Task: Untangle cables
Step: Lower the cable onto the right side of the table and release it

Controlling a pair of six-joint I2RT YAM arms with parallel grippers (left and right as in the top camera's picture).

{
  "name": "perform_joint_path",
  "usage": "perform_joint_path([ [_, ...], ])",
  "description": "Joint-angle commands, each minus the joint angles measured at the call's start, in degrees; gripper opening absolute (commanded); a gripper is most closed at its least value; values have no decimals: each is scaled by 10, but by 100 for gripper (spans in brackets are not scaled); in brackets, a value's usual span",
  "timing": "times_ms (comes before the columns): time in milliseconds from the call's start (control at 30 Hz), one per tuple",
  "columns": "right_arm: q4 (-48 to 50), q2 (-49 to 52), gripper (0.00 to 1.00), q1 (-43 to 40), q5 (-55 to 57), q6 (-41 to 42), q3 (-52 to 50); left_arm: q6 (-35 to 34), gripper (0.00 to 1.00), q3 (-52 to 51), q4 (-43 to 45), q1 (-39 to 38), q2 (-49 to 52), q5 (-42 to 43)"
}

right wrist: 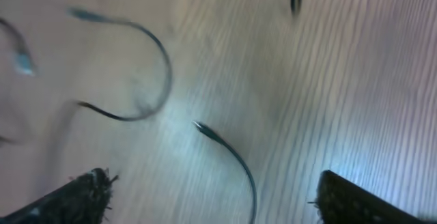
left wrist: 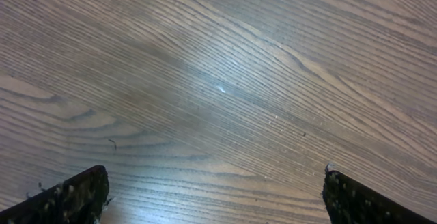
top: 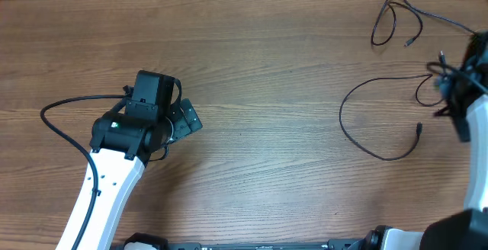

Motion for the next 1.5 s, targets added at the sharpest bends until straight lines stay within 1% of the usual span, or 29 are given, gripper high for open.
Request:
perform_joint_path([
  [0, 38, 27, 86, -2, -16, -5, -89, 1, 99, -2, 2, 2, -10, -9],
  [33, 65, 31, 80, -2, -16, -23, -115, 1, 100, -2, 2, 2, -10, -9],
  [67, 90, 35, 70, -2, -17, -42, -136, 1, 99, -2, 2, 2, -10, -9],
  [100, 116, 39, 63, -2, -17, -56, -159, 1, 100, -2, 2, 2, -10, -9],
  [167, 154, 45, 56, -2, -17, -63, -200, 1, 99, -2, 2, 2, -10, -9],
  [200, 165, 46, 54, -2, -18, -63, -215, 1, 100, -2, 2, 2, -10, -9],
  [333, 214, 47, 55, -2, -36, -63, -266, 1, 99, -2, 2, 2, -10, -9],
  [500, 289, 47, 51, -2, -25, -64, -325, 1, 100, -2, 2, 2, -10, -9],
  [667, 393, 47, 43, -2, -26, -65, -394, 1, 99, -2, 2, 2, -10, -9],
  [733, 423, 47, 36, -2, -28, -80, -415, 1, 99, -2, 2, 2, -10, -9],
  [800, 450, 47, 26, -2, -30, -94, -433, 1, 100, -2, 2, 2, -10, -9],
  [833, 466, 47, 18, -2, -30, -99, -442, 1, 99, -2, 2, 2, -10, -9],
  [867, 482, 47, 6, -2, -30, -108, -449, 1, 99, -2, 2, 2, -10, -9],
  [900, 495, 47, 4, -2, -30, -120, -450, 1, 99, -2, 2, 2, -10, -9],
  [967, 521, 47, 4, -2, -33, -152, -445, 1, 100, -2, 2, 2, -10, -9],
  [1067, 501, 47, 4, -2, -31, -156, -395, 1, 99, -2, 2, 2, -10, -9],
  [1233, 404, 47, 4, -2, 19, -156, -272, 1, 100, -2, 2, 2, -10, -9],
  [1367, 318, 47, 4, -3, 69, -158, -146, 1, 100, -2, 2, 2, -10, -9],
  [1467, 302, 47, 4, -3, 79, -188, -77, 1, 100, -2, 2, 2, -10, -9],
])
